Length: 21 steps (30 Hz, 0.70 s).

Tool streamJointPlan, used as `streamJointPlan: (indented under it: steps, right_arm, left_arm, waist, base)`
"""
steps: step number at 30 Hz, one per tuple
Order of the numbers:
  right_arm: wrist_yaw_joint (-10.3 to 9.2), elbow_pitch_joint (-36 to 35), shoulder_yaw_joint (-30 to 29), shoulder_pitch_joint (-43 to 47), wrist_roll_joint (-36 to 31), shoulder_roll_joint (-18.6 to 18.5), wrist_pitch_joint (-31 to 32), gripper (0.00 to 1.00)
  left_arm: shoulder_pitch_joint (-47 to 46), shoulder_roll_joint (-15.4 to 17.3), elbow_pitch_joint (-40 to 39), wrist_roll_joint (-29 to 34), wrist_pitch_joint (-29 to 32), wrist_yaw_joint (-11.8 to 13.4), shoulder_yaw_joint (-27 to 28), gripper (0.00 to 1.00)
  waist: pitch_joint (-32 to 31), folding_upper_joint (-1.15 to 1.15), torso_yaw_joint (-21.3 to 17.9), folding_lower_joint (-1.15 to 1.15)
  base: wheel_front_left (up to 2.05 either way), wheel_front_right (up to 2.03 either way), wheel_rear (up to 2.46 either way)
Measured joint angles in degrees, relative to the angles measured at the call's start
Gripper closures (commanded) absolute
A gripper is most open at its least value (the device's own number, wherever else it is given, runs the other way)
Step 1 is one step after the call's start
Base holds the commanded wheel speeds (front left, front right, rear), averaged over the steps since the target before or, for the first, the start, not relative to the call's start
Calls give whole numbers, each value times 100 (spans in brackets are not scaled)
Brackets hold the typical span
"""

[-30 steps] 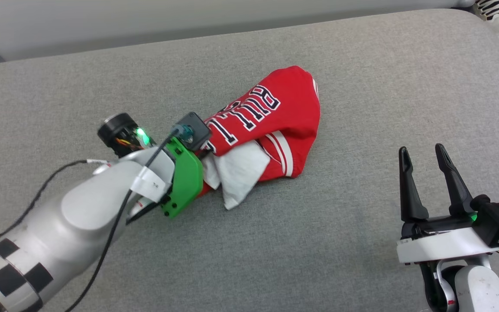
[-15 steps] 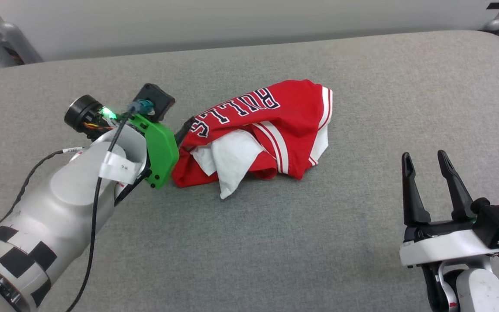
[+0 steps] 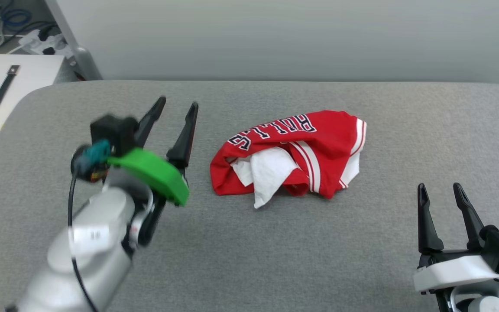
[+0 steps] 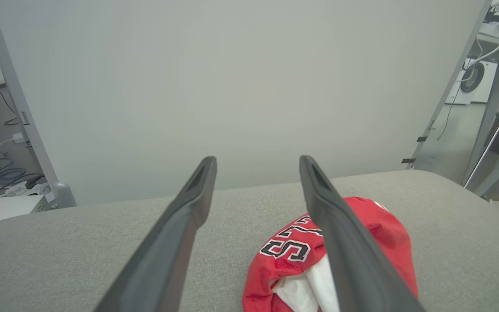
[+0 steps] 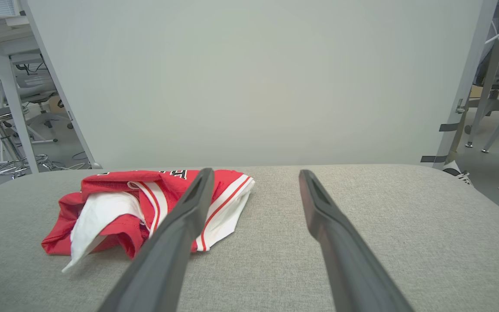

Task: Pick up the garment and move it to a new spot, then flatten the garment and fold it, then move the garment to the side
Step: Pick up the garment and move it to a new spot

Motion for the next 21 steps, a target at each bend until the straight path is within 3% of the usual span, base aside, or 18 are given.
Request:
streamJointPlan:
  steps: [4,8,21]
  right_arm:
    - [0,22,-73,74,-55,1,0,0]
    - [0,46,-108,108,-70,0,0,0]
    - [0,146,-54,165,-41,0,0,0]
  left_arm:
    - [1300,-290,-1028,738,0,85,917,0]
    - [2196,-690,-1534,1407,0,-105,1516,0]
    - [3459,-1735,-1683,2778,0,-777,2707,0]
  waist:
    - [-130,0,160,0]
    - [-219,0,249,0]
    - [-288,0,156,0]
  base:
    - [0,0,0]
    - [0,0,0]
    - [0,0,0]
